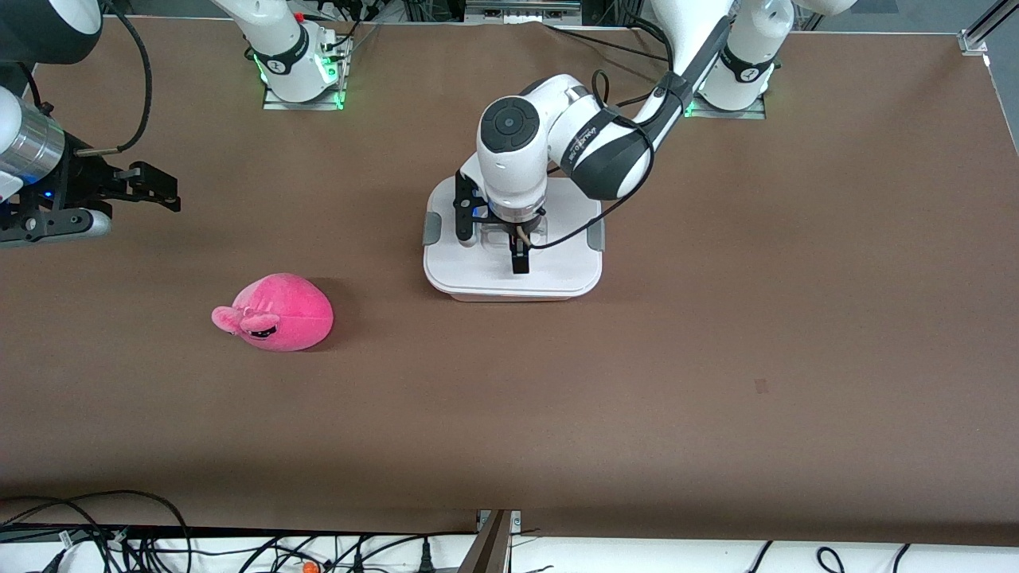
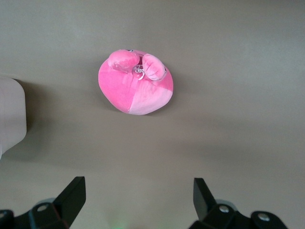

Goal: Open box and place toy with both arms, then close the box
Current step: 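Grasp the lid handle with the left gripper and lift it off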

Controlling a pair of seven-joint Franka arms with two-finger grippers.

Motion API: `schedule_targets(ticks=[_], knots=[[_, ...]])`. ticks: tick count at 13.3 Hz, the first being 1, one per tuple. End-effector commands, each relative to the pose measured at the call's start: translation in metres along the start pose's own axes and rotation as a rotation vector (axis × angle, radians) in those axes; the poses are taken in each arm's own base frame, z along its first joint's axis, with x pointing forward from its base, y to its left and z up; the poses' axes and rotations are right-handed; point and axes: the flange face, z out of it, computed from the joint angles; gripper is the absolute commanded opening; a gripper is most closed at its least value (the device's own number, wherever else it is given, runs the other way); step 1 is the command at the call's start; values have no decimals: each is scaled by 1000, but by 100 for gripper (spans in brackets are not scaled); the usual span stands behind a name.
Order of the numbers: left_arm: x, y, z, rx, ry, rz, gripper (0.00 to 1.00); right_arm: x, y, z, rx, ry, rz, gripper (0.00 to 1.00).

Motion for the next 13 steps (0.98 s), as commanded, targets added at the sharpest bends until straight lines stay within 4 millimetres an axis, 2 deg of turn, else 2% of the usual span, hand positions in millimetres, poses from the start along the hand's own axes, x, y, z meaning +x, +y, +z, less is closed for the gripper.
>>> schedule_targets(ticks=[1, 3, 4, 9, 12, 13], knots=[[3, 16, -9, -8, -31, 7, 20, 2, -2, -5, 12, 8, 3, 100], [9, 24, -10, -6, -38, 28, 10, 2, -3, -4, 20, 7, 1, 100], [10, 26, -10, -7, -39, 28, 0, 3, -3, -3, 25, 8, -3, 100], [21, 43, -14, -12, -50, 20, 0, 4, -3, -2, 31, 4, -10, 100], [19, 44, -29, -10, -49, 18, 0, 4, -5, -2, 31, 4, -13, 100], [16, 46, -40, -12, -47, 11, 0, 4, -7, -2, 31, 4, -16, 100]])
